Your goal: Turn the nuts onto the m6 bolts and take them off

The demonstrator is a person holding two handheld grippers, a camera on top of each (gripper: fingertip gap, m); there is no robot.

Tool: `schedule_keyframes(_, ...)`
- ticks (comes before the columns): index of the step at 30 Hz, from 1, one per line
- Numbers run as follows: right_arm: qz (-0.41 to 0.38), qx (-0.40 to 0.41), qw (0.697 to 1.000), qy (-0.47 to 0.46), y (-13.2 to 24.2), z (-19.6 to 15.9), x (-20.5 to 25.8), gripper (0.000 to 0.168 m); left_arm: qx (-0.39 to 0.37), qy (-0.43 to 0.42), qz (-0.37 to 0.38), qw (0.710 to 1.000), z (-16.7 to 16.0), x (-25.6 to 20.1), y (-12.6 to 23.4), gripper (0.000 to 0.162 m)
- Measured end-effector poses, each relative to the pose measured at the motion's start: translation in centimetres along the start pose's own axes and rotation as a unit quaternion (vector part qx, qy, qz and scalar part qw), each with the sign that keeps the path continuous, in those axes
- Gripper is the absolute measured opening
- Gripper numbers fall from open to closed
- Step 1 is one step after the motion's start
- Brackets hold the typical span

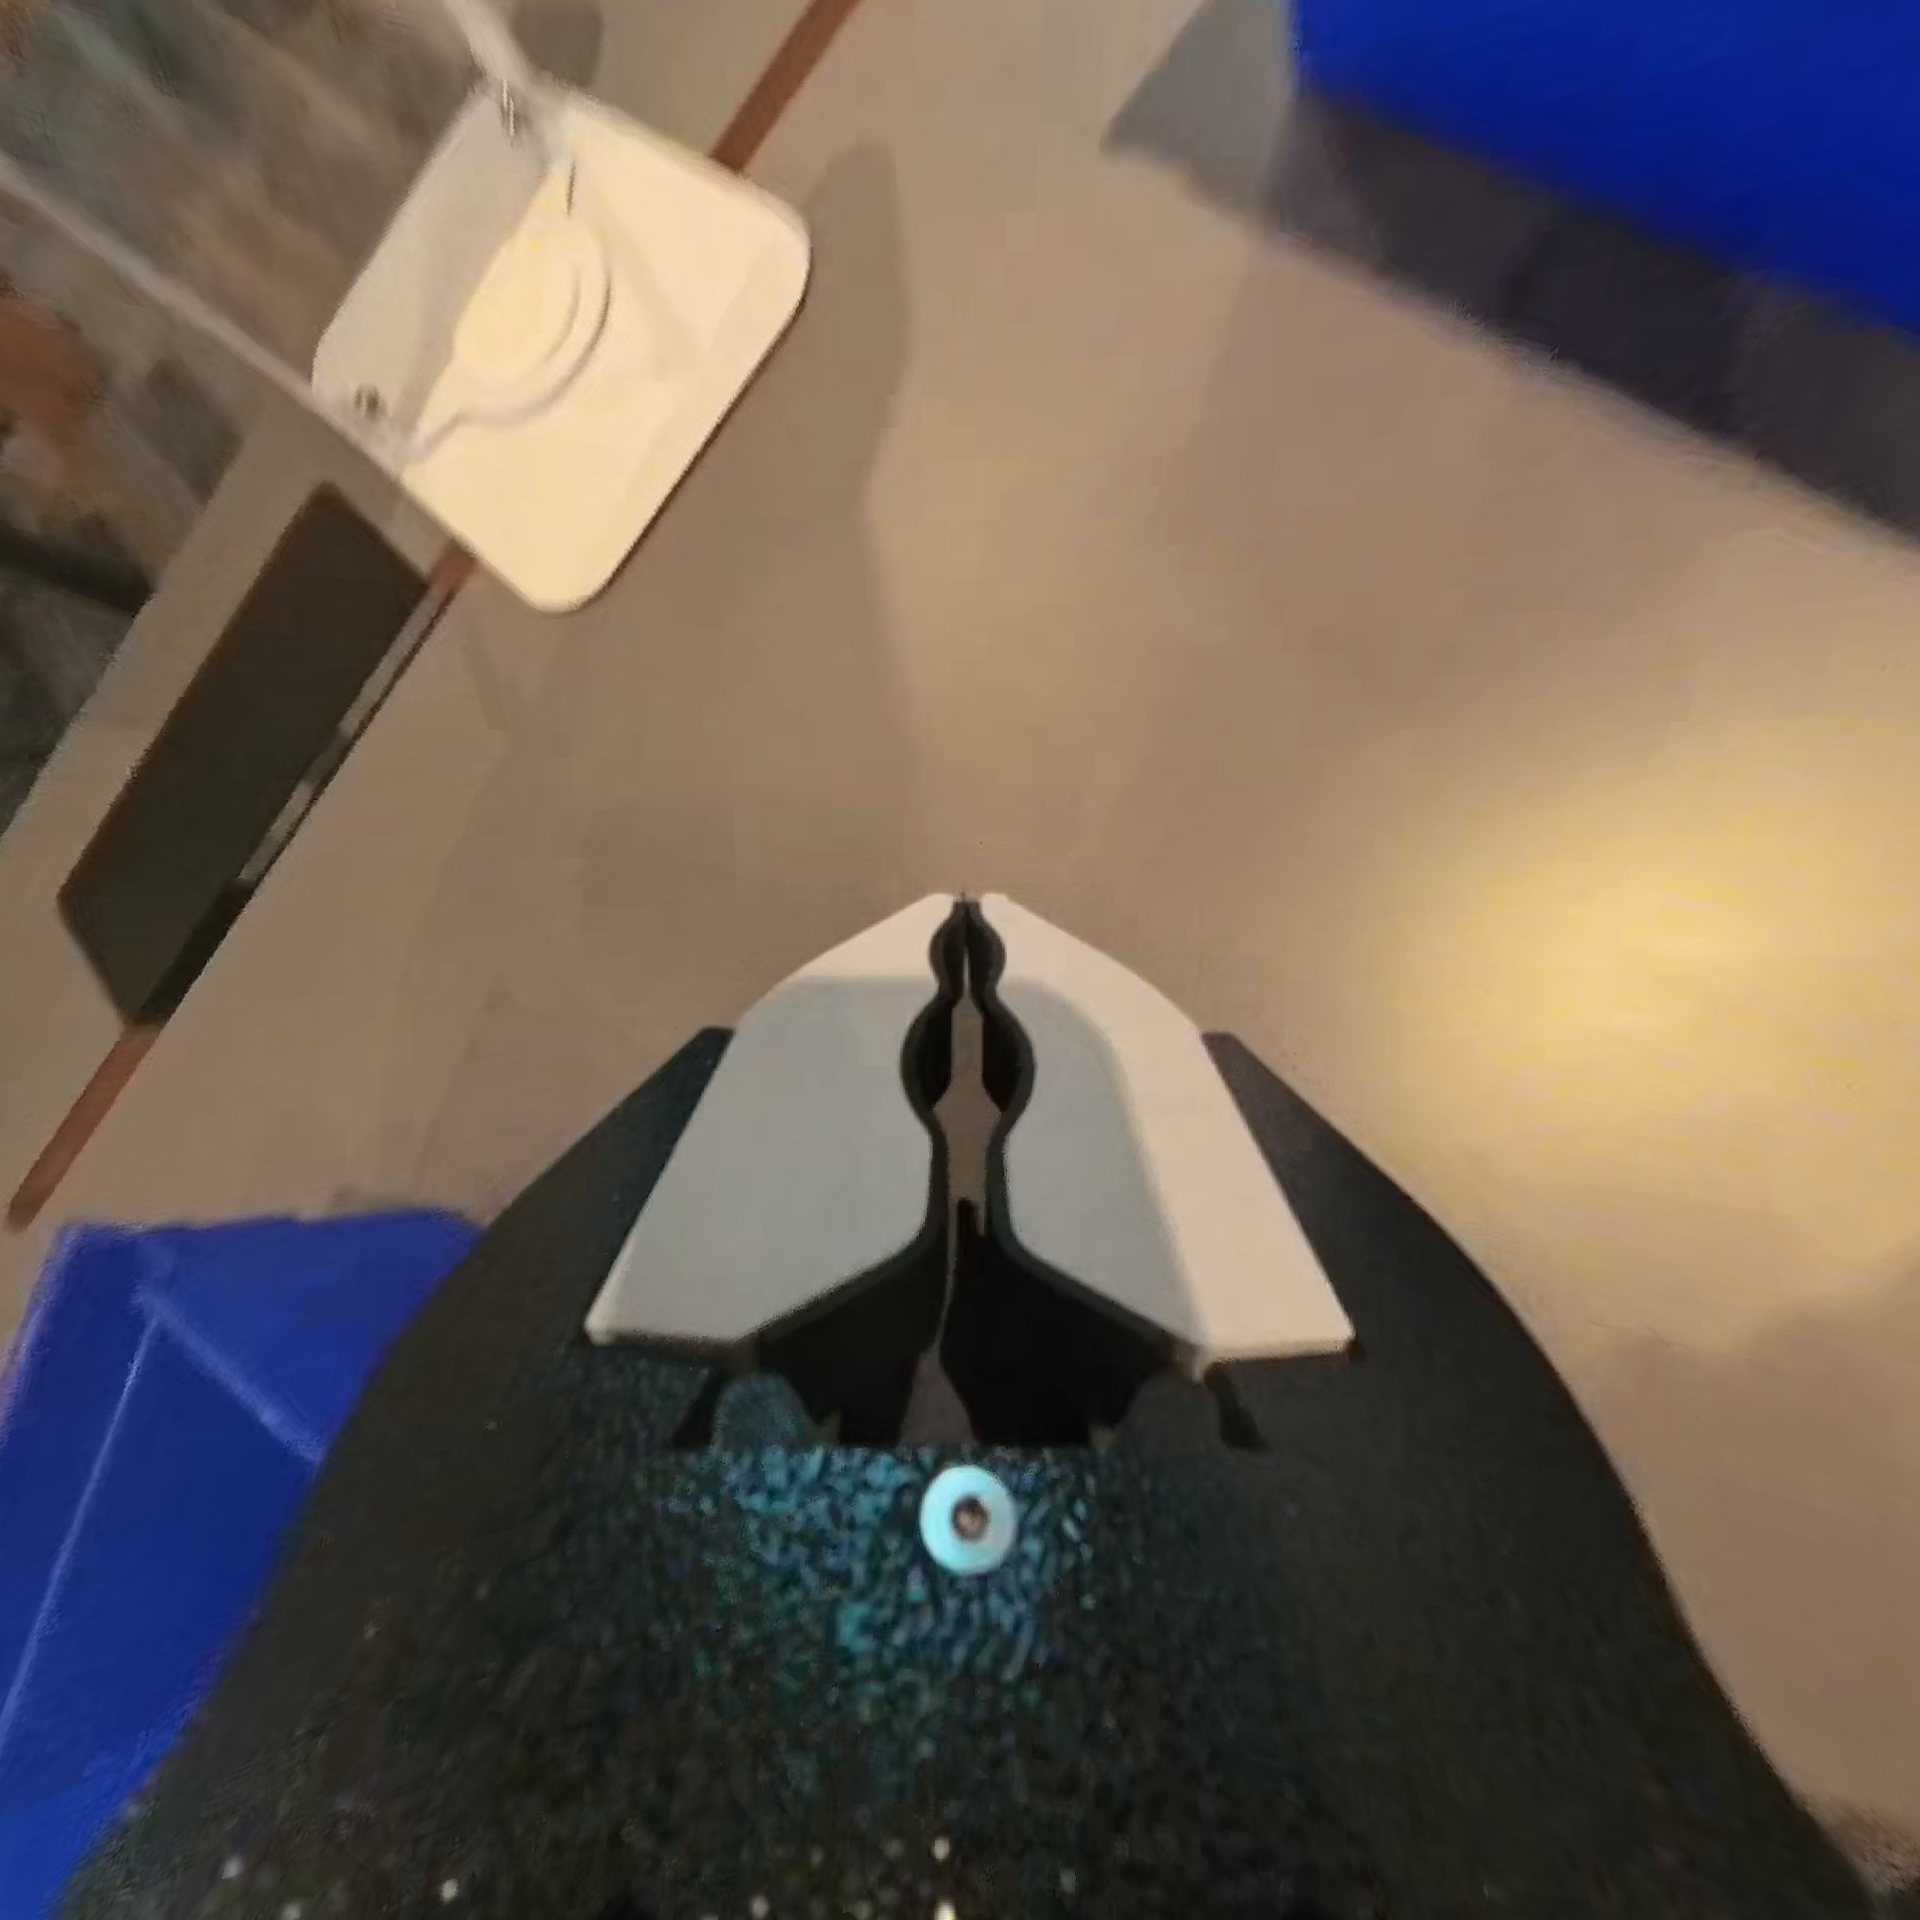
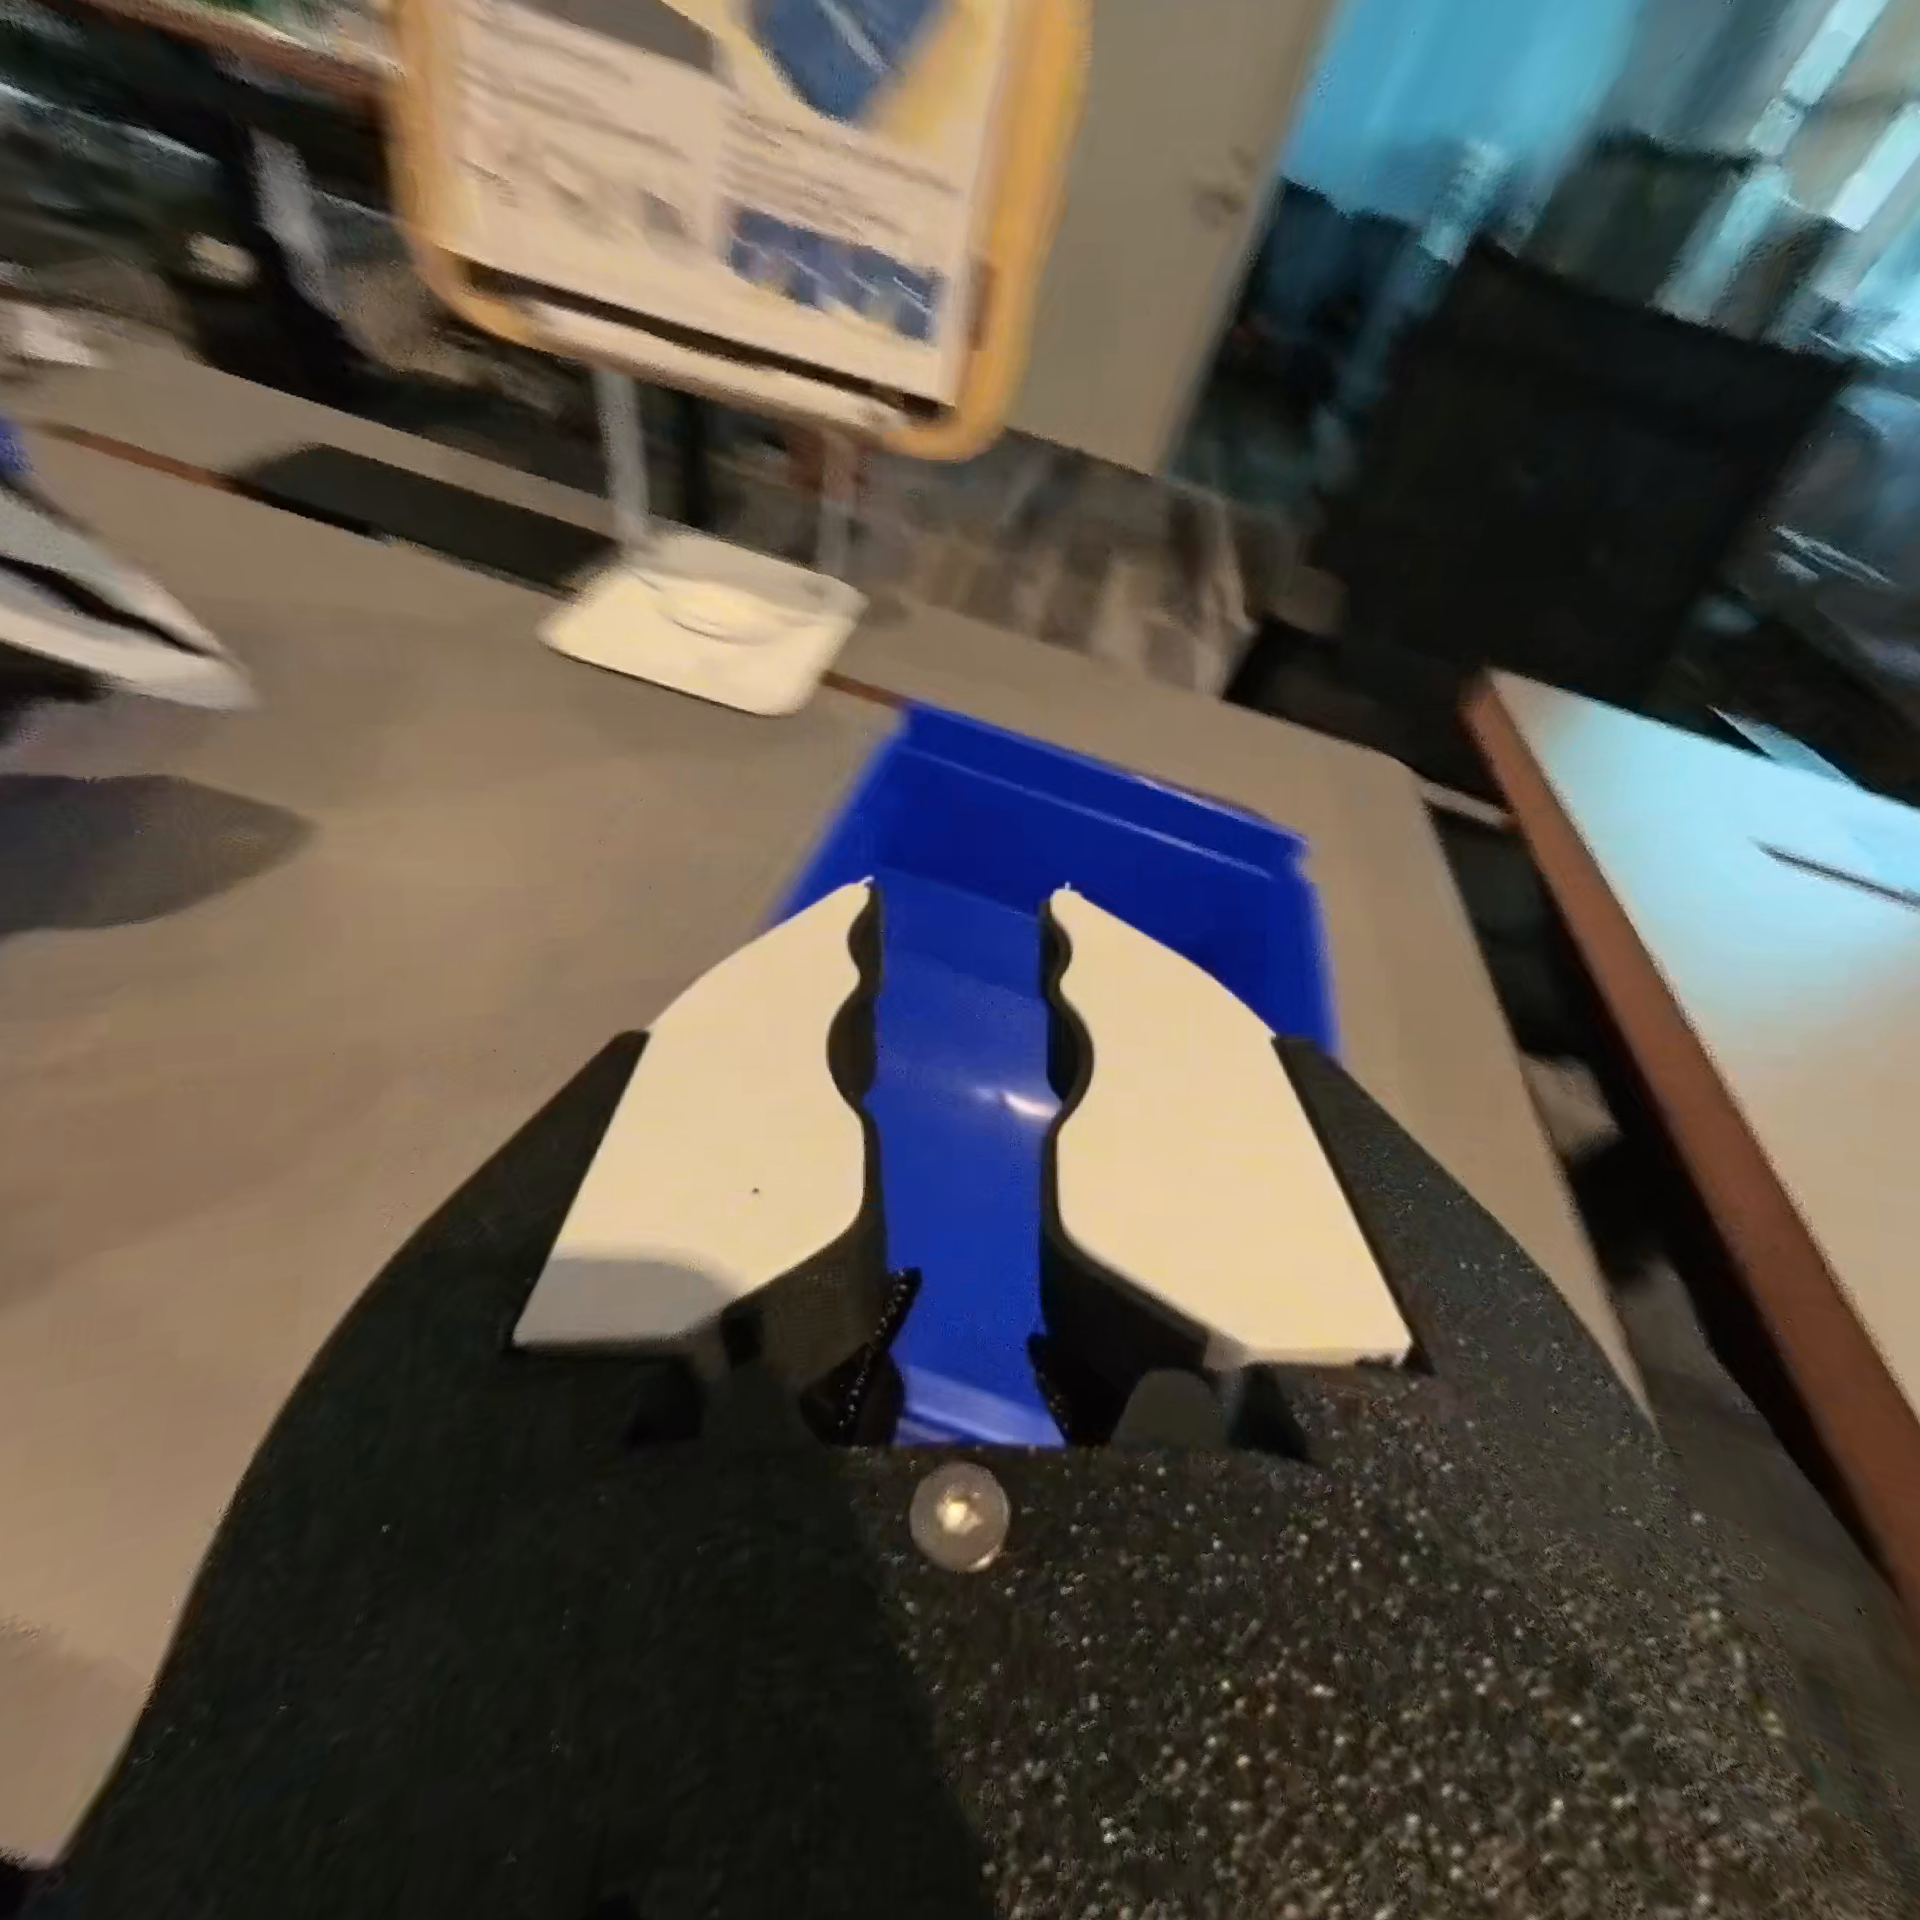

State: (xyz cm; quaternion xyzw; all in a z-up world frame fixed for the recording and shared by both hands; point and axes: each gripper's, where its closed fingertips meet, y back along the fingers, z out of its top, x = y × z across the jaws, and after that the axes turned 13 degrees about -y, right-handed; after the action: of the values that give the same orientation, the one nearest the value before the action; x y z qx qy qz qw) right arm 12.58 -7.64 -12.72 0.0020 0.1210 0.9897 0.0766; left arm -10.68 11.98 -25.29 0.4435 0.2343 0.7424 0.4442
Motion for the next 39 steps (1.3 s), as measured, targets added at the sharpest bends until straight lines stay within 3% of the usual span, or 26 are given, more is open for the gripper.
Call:
schedule_keyframes(1,0.038,-0.008,0.999,0.008,-0.3,0.4,2.3,0.028,0.033,-0.001,0.001,0.999,-1.3,0.2,-0.1,0.000)
schedule_keyframes(6,0.164,0.017,0.986,0.012,-3.7,-1.1,10.8,0.025,0.148,0.017,0.005,0.989,-6.9,1.0,0.0,0.000)
schedule_keyframes(10,0.205,0.056,0.977,0.026,-6.5,-3.3,14.6,0.025,0.209,0.021,0.018,0.978,-10.4,1.7,0.7,0.000)
schedule_keyframes(18,0.292,0.074,0.953,-0.003,-9.6,-4.8,21.2,0.021,0.220,0.038,0.027,0.974,-14.1,2.8,2.3,0.000)
schedule_keyframes(27,0.337,0.087,0.937,-0.003,-11.7,-5.0,26.6,0.021,0.221,0.114,0.090,0.965,-20.6,7.5,4.3,0.000)
schedule_keyframes(33,0.343,0.108,0.933,-0.012,-11.9,-6.2,27.8,0.021,0.225,0.110,0.138,0.958,-21.6,11.1,3.2,0.000)
schedule_keyframes(39,0.340,0.126,0.932,-0.012,-12.0,-7.2,28.1,0.021,0.205,0.104,0.152,0.961,-20.2,13.7,1.5,0.000)
